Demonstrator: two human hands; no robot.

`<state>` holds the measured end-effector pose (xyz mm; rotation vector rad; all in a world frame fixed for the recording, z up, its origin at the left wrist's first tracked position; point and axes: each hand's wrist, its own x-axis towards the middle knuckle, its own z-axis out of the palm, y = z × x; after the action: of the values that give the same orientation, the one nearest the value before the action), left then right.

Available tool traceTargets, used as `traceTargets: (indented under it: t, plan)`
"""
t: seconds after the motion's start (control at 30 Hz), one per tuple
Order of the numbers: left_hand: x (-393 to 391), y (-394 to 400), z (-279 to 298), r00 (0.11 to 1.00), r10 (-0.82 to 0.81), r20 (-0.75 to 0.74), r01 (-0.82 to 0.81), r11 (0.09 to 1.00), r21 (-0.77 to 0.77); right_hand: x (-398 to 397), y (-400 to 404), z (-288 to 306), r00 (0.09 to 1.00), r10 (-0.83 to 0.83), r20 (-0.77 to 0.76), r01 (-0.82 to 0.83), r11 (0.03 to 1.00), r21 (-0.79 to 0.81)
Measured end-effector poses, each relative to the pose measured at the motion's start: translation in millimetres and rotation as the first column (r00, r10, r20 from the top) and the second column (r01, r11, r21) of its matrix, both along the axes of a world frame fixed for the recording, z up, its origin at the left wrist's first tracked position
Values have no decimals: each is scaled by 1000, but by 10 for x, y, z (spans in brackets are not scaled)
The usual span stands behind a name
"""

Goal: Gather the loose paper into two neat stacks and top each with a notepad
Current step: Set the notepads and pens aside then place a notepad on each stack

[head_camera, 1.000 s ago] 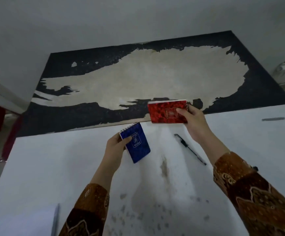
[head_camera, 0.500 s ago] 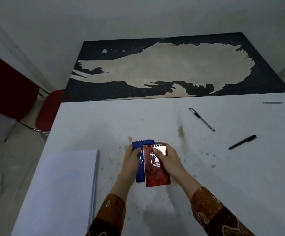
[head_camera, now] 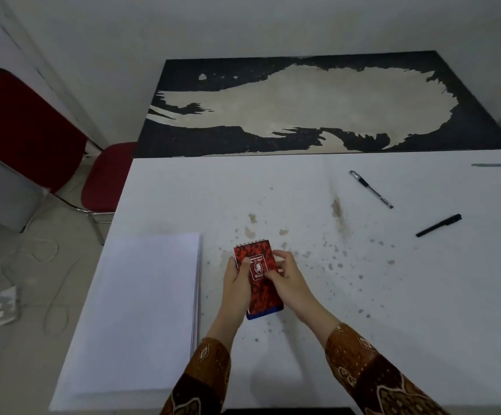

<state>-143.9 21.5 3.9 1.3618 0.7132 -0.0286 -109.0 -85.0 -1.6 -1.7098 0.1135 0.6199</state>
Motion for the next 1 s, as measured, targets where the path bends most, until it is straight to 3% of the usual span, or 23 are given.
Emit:
traceTargets:
  t: [0.27, 0.37, 0.63, 0.87, 1.0]
  plan:
    - [15, 275, -205, 993, 32, -117, 6, 950, 311, -210, 409, -163, 982, -85, 171, 115, 978, -173]
    - [-36, 404, -378, 992, 10, -126, 50, 888, 457, -234, 537, -232, 978, -38, 207, 87, 968, -237]
    - [-176, 481, -470, 978, -52, -204, 176, 739, 651, -259, 589, -495, 953, 135, 272, -18, 920, -392]
    - [-144, 399, -301, 930, -112, -349, 318, 720, 617, -223, 522, -500, 950, 182, 255, -75, 922, -380]
    - [-64, 259, -164, 966, -108, -233, 244, 672, 699, -154, 308, -519, 965, 107, 240, -21, 942, -334]
